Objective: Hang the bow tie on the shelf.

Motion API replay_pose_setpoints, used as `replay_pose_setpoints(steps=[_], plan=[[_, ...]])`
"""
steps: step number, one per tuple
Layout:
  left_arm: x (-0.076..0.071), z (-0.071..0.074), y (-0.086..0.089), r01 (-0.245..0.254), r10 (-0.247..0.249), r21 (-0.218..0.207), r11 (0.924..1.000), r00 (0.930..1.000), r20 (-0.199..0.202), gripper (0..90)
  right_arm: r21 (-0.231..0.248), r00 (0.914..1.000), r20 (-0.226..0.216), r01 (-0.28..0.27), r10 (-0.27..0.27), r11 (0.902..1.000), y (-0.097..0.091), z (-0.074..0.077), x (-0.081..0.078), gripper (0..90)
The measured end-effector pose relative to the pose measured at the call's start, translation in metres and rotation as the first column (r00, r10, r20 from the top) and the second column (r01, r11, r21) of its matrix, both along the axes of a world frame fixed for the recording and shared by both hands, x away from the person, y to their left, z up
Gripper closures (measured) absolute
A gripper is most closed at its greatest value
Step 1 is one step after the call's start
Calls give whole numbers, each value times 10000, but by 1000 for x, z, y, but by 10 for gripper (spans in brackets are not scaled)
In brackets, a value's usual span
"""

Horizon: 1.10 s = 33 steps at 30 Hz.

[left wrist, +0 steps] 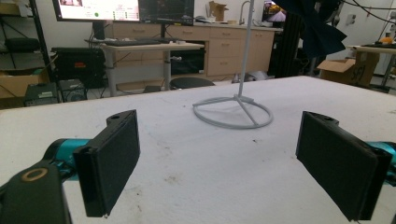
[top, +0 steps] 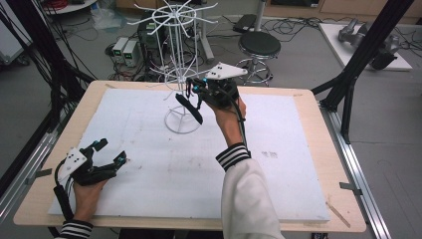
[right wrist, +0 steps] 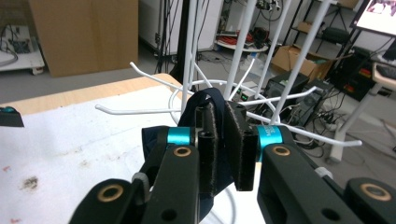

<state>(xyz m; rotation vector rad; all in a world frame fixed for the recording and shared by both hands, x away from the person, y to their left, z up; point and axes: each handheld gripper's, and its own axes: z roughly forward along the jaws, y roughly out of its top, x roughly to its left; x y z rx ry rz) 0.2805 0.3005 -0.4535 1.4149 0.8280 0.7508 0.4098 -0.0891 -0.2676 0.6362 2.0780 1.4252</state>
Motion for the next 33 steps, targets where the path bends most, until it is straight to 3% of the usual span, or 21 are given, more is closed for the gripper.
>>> replay_pose_setpoints(steps=[6, 12, 14, 17, 19, 25, 26, 28, 33], plan=[[0, 0, 0, 11, -11, 45, 10000, 10000, 7, 141, -282, 9994, 306, 197, -189, 9994, 2, 1, 0, 741], [0, 0, 0, 15, -15, 50, 10000, 10000, -4, 141, -111, 9986, 387, 369, -364, 9993, 0, 6, -3, 652], [0, 0, 0, 15, -15, 50, 10000, 10000, -4, 141, 74, 9980, 346, 518, -520, 9986, -1, 7, -4, 556], [0, 0, 0, 1, -1, 57, 10000, 10000, 26, 141, 524, 9935, 351, 1060, -1080, 9930, -4, 8, -7, 307], [0, 0, 0, -12, 12, 45, 10000, 10000, 2, 141, 859, 9912, 336, 1245, -1278, 9885, -8, 10, -10, 242], [0, 0, 0, -55, 55, 53, 10000, 10000, -1, 140, 1596, 9869, 674, 1344, -1466, 9780, -32, 19, -28, 112], [0, 0, 0, -56, 56, 71, 10000, 10000, 19, 140, 1618, 9866, 534, 1435, -1539, 9763, -38, 20, -32, 110], [-1, 0, 0, -56, 55, 103, 9999, 10000, 32, 141, 1801, 9844, 709, 1461, -1610, 9727, -50, 19, -44, 111], [-1, 0, -1, -84, 84, 109, 9999, 10000, 54, 140, 1625, 9771, 983, 1711, -1885, 9717, -88, 8, -75, 111]])
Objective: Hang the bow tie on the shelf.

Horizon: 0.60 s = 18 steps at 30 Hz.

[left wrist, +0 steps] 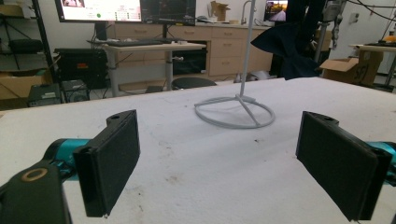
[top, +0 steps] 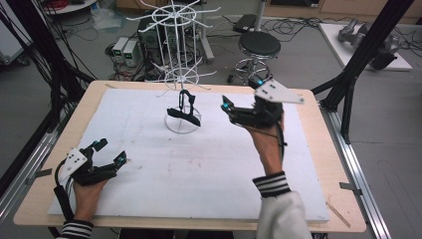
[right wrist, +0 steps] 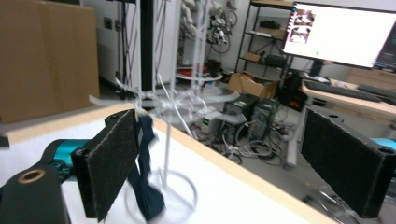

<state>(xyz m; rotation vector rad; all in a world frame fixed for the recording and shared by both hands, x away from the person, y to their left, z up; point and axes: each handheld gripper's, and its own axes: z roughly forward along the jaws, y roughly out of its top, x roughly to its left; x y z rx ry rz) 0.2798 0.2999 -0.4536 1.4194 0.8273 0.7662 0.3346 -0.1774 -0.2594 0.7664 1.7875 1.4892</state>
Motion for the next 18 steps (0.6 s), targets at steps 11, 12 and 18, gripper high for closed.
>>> replay_pose_setpoints(steps=[11, 12, 18], plan=[[0, 0, -1, 4, -4, 58, 10000, 10000, 37, 140, 463, 9943, 481, 925, -947, 9946, -78, -67, -71, 111], [0, 0, -1, 2, -2, 61, 10000, 10000, 33, 141, 638, 9938, 472, 976, -1007, 9932, -82, -75, -74, 111], [-1, 0, 0, -23, 23, 50, 10000, 10000, 40, 140, 1132, 9878, 482, 1419, -1480, 9834, -103, -122, -87, 111]])
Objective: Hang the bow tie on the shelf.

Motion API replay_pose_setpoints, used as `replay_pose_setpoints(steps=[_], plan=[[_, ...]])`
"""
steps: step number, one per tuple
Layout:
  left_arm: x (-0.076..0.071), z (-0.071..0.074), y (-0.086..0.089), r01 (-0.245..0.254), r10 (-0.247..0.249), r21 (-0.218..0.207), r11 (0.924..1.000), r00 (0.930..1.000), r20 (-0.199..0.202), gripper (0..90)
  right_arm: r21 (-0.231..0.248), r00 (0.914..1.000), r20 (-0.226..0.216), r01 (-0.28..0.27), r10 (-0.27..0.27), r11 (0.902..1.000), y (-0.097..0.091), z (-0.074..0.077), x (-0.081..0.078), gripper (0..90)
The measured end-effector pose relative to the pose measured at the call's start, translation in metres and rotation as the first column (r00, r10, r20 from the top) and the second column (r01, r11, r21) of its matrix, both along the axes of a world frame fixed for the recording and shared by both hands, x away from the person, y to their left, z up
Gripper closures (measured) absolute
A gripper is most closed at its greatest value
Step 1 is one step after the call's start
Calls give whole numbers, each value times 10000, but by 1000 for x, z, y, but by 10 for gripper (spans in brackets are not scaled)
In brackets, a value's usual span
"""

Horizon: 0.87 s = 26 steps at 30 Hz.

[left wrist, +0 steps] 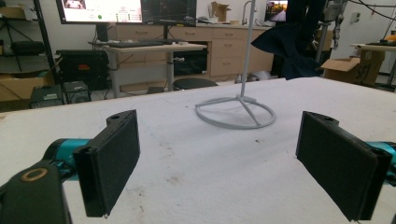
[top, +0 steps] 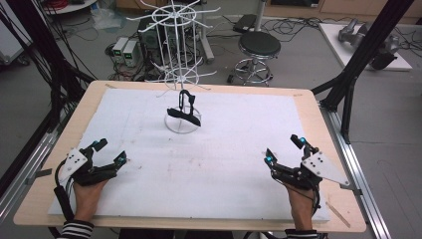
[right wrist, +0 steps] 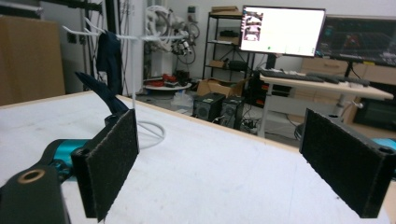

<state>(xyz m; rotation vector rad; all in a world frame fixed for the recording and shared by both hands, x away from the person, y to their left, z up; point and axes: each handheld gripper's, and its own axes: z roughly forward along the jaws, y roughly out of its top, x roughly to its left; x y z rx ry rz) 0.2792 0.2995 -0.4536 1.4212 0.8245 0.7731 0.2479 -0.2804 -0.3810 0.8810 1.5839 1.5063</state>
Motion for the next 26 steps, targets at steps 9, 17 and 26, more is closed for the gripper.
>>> replay_pose_setpoints(steps=[9, 17, 26], plan=[[-2, -1, 0, -84, 83, 5, 10000, 9997, 210, 139, 636, 9984, -352, 463, -442, 9969, -3, -47, 8, 110], [-2, -1, -1, -94, 94, 15, 10000, 9997, 212, 139, 199, 9947, -930, 461, -440, 9987, 1, -67, 17, 110], [-1, 0, 0, -56, 56, -2, 10000, 9999, 86, 139, -257, 9943, -979, 407, -431, 9988, 4, -71, 19, 111]])
